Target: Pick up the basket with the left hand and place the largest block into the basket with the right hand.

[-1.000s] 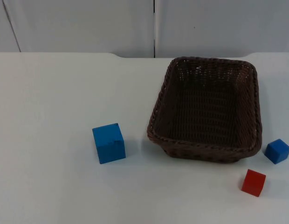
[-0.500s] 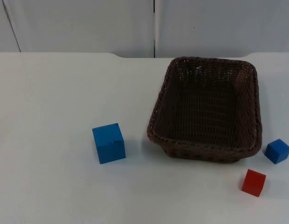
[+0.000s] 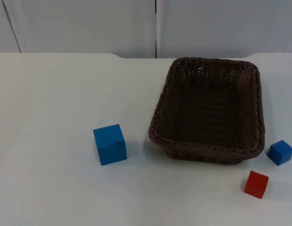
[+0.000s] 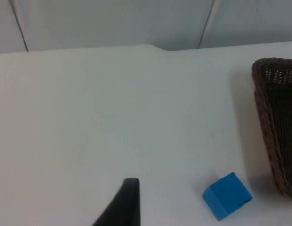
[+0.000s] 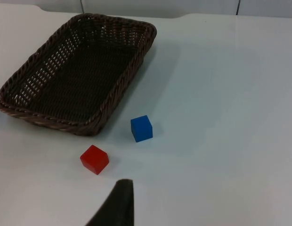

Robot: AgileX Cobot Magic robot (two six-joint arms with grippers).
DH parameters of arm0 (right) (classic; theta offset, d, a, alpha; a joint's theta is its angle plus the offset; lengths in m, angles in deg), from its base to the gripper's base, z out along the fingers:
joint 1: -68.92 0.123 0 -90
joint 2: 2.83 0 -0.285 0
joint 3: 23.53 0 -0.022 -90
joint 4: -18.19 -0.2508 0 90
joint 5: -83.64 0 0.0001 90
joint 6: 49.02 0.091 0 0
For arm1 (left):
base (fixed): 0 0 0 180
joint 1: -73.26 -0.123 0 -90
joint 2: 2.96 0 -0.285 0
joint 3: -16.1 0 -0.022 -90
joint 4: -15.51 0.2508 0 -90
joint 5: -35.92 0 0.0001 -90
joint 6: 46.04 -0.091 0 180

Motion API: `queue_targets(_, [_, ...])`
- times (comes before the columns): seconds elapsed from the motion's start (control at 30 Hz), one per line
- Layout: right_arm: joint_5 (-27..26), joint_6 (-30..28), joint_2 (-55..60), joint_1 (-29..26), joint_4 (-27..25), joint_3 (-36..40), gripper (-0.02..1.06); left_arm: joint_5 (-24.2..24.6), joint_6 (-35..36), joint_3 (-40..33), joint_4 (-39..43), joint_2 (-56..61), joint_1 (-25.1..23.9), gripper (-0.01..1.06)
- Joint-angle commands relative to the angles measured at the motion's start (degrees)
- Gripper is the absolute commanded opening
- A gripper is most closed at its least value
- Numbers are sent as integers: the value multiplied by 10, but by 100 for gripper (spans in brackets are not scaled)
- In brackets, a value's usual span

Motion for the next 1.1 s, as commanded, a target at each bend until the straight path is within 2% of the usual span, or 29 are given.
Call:
queue_targets(0.0, [-3,0,-2,-3,1,2,105,-3,-16,8,-24,-11,-1,100])
queue_targets(0.33, [-3,0,-2,-3,1,2,105,-13,-44,14,-59,-50,-1,100])
queue_targets(0.57, [-3,1,-2,-3,4,2,105,-13,-95,14,-125,-95,1,100])
queue_targets(0.9, [-3,1,-2,-3,4,2,105,-14,-137,14,-176,-159,1,100])
queue_targets(1.07, [-3,1,-2,-3,4,2,105,-34,-146,17,-180,-190,31,100])
